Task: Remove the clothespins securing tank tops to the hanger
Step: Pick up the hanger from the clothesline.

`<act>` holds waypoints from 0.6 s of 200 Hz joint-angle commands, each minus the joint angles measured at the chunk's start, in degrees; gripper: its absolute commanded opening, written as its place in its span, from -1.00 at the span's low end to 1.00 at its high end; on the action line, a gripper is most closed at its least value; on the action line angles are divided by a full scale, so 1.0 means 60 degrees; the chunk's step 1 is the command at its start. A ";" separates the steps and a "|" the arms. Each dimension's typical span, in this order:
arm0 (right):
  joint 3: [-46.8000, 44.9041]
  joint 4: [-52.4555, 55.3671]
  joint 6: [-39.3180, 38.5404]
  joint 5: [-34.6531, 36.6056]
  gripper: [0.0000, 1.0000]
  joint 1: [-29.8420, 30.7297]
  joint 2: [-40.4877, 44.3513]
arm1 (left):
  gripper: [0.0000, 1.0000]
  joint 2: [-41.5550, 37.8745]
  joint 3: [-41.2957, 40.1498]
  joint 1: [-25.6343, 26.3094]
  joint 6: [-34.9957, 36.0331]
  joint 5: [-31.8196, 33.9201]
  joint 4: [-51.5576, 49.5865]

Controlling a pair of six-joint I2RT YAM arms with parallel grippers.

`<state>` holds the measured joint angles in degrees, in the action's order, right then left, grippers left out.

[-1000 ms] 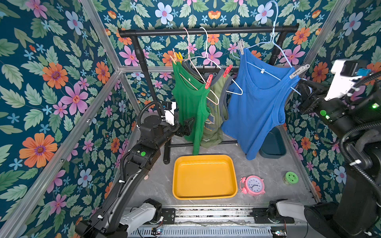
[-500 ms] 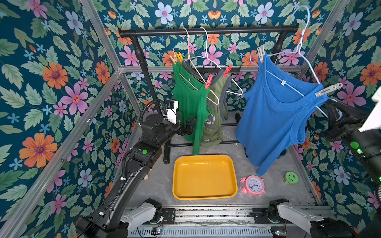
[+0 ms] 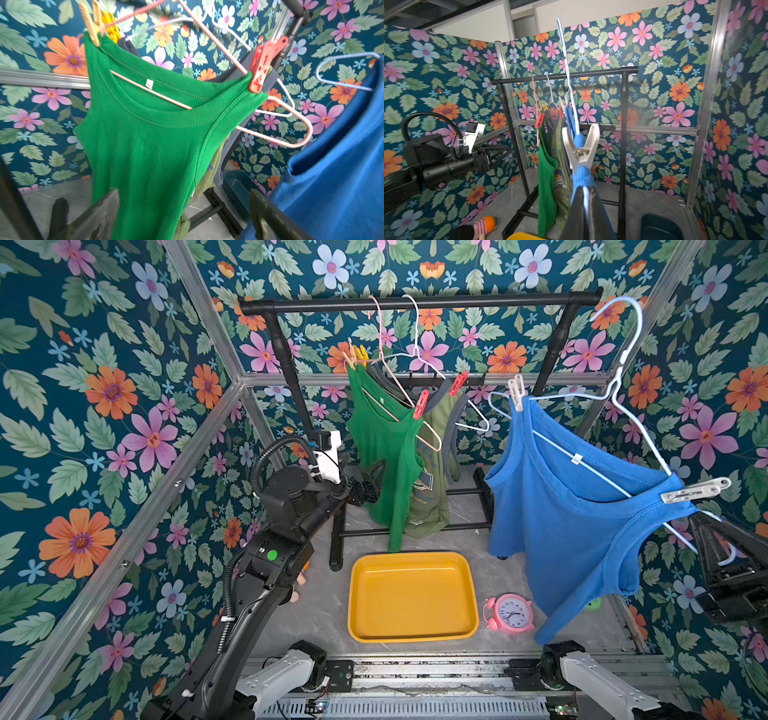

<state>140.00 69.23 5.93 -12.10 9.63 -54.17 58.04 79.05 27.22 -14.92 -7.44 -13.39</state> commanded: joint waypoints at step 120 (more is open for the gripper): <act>-0.1013 -0.2062 0.1872 -0.5272 -1.00 -0.0006 -0.0440 | 0.99 -0.1451 0.4368 -0.0007 0.0857 0.1175 -0.4613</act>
<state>136.64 65.17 14.90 -37.80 9.63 -55.94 49.08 102.96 27.20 -11.07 2.61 -33.65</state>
